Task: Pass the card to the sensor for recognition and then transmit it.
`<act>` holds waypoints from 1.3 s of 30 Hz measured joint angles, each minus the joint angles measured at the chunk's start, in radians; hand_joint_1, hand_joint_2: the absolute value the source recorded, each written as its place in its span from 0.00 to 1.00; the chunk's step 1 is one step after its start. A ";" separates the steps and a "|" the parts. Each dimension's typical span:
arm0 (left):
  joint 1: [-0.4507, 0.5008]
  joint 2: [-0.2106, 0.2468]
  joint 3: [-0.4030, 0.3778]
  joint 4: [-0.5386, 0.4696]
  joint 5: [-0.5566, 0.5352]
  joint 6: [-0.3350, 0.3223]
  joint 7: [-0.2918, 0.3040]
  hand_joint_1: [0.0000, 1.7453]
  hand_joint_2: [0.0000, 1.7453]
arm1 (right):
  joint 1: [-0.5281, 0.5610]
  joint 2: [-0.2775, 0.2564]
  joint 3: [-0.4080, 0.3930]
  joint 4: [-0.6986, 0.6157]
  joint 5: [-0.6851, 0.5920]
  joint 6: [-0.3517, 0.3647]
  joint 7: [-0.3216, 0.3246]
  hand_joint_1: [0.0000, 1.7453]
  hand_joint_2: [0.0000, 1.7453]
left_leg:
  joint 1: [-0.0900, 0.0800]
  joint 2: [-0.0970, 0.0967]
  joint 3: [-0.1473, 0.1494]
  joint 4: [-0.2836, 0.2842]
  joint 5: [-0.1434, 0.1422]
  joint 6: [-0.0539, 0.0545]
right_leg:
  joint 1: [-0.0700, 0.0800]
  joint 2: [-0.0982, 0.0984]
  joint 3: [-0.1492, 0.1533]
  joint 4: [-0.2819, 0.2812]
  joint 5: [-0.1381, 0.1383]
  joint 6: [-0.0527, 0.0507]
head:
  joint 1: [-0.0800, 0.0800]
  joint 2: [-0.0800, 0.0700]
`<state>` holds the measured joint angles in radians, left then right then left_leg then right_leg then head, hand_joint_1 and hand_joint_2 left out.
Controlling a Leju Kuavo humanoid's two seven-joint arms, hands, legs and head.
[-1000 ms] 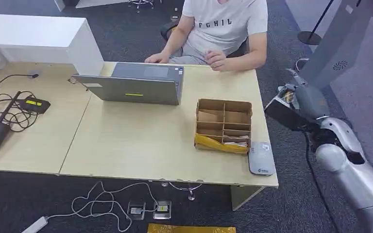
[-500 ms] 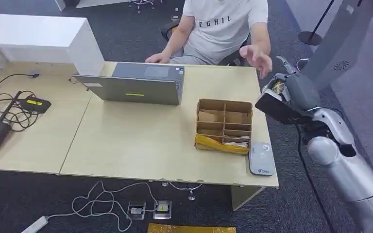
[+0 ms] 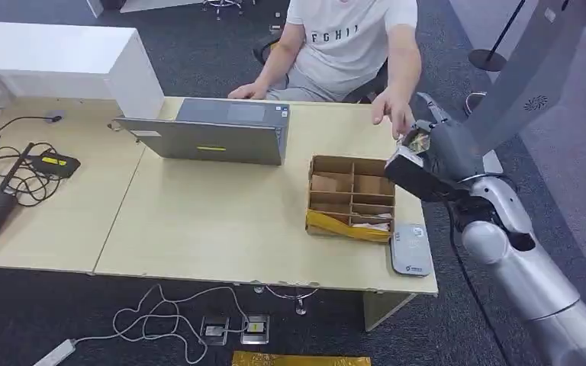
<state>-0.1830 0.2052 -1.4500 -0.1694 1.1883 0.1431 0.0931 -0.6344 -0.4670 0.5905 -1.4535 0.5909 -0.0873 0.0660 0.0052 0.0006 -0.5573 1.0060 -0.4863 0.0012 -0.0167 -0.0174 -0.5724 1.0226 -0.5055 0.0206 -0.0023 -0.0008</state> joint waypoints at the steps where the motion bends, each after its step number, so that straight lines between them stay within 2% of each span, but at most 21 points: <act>1: 0.000 0.000 -0.002 0.000 0.000 0.001 0.000 0.00 0.00 | 0.000 0.007 0.001 0.009 0.011 -0.010 -0.004 1.00 1.00 | 0.000 0.000 0.000 0.000 0.000 0.000 | 0.000 0.000 0.000 0.000 0.000 0.000 | 0.000 0.000; 8: 0.000 0.000 -0.004 0.000 0.003 0.004 0.002 0.00 0.00 | 0.001 0.044 0.002 0.076 0.052 -0.037 -0.031 1.00 1.00 | 0.000 0.000 0.000 0.000 0.000 0.000 | 0.000 0.000 0.000 0.000 0.000 0.000 | 0.000 0.000; 25: 0.000 0.003 -0.005 0.000 0.003 0.003 0.008 0.00 0.00 | 0.002 0.063 0.000 0.143 0.055 -0.034 -0.034 1.00 1.00 | 0.000 0.000 0.000 0.000 0.000 0.000 | 0.000 0.000 0.000 0.000 0.000 0.000 | 0.000 0.000; 26: 0.000 0.003 -0.005 0.000 0.003 0.003 0.007 0.00 0.00 | 0.003 0.064 -0.001 0.147 0.055 -0.033 -0.034 0.90 1.00 | 0.000 0.000 0.000 0.000 0.000 0.000 | 0.000 0.000 0.000 0.000 0.000 0.000 | 0.000 0.000; 27: 0.000 0.003 -0.005 0.000 0.003 0.003 0.005 0.00 0.00 | 0.003 0.065 -0.001 0.150 0.055 -0.032 -0.033 0.52 1.00 | 0.000 0.000 0.000 0.000 0.000 0.000 | 0.000 0.000 0.000 0.000 0.000 0.000 | 0.000 0.000; 28: 0.000 0.003 -0.006 0.000 0.003 0.001 0.004 0.00 0.00 | 0.004 0.066 -0.001 0.152 0.054 -0.032 -0.031 0.07 1.00 | 0.000 0.000 0.000 0.000 0.000 0.000 | 0.000 0.000 0.000 0.000 0.000 0.000 | 0.000 0.000; 29: 0.000 0.003 -0.006 0.000 0.003 0.000 0.003 0.00 0.00 | 0.006 0.067 -0.001 0.153 0.053 -0.031 -0.029 0.00 1.00 | 0.000 0.000 0.000 0.000 0.000 0.000 | 0.000 0.000 0.000 0.000 0.000 0.000 | 0.000 0.000; 39: 0.000 0.003 -0.010 0.000 -0.001 -0.009 0.001 0.00 0.00 | 0.026 0.068 -0.014 0.153 0.046 -0.029 -0.015 0.00 1.00 | 0.000 0.001 0.001 0.000 0.000 0.000 | 0.000 0.001 0.000 0.000 0.000 0.000 | 0.000 0.000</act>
<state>-0.1826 0.2083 -1.4595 -0.1694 1.1871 0.1343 0.0938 -0.6083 -0.3990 0.5768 -1.3005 0.6367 -0.1167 0.0515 0.0052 0.0011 -0.5565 1.0062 -0.4863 0.0011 -0.0166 -0.0163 -0.5727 1.0224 -0.5055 0.0206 -0.0023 -0.0011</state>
